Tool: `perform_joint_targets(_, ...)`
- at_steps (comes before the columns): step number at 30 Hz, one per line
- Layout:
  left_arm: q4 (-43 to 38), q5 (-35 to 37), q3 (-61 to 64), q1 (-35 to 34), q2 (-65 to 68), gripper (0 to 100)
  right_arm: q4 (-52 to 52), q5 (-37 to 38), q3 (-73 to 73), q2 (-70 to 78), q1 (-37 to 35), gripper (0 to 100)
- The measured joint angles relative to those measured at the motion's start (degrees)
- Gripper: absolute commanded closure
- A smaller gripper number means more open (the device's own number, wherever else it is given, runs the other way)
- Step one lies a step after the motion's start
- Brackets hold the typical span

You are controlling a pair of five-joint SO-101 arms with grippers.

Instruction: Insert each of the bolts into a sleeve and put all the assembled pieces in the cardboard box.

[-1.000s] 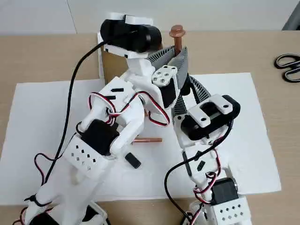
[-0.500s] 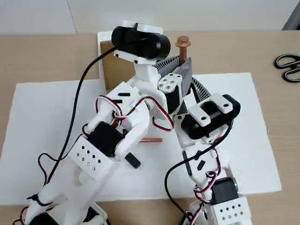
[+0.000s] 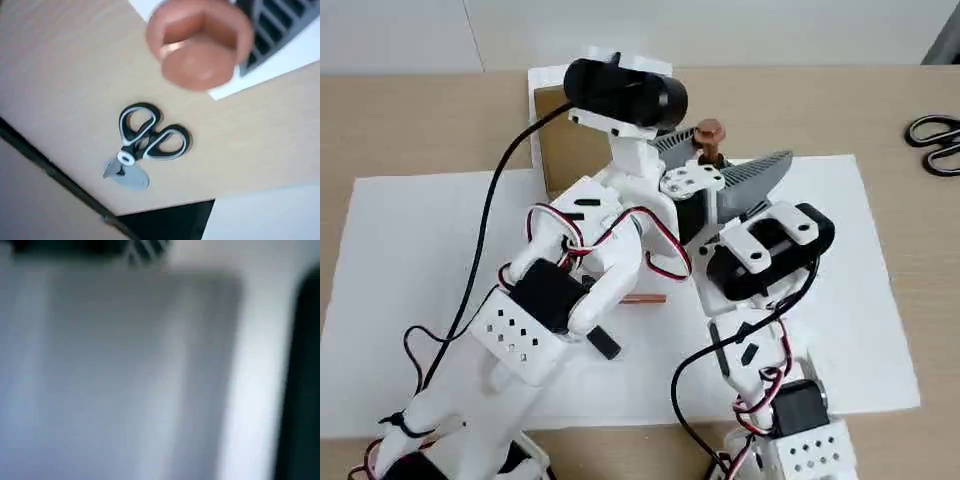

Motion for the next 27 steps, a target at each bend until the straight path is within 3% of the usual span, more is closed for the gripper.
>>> perform_joint_targets(9,-4.6,-2.6,-4.0,-1.2,1.2,68,0.0,0.0,0.0,0.0,-0.2,99.5)
perform_joint_targets(13,-1.1,-0.6,-4.1,1.2,1.2,68,0.0,0.0,0.0,0.0,0.2,99.5)
perform_joint_targets(27,5.3,2.1,-3.7,0.2,1.2,68,0.0,0.0,0.0,0.0,0.0,99.5)
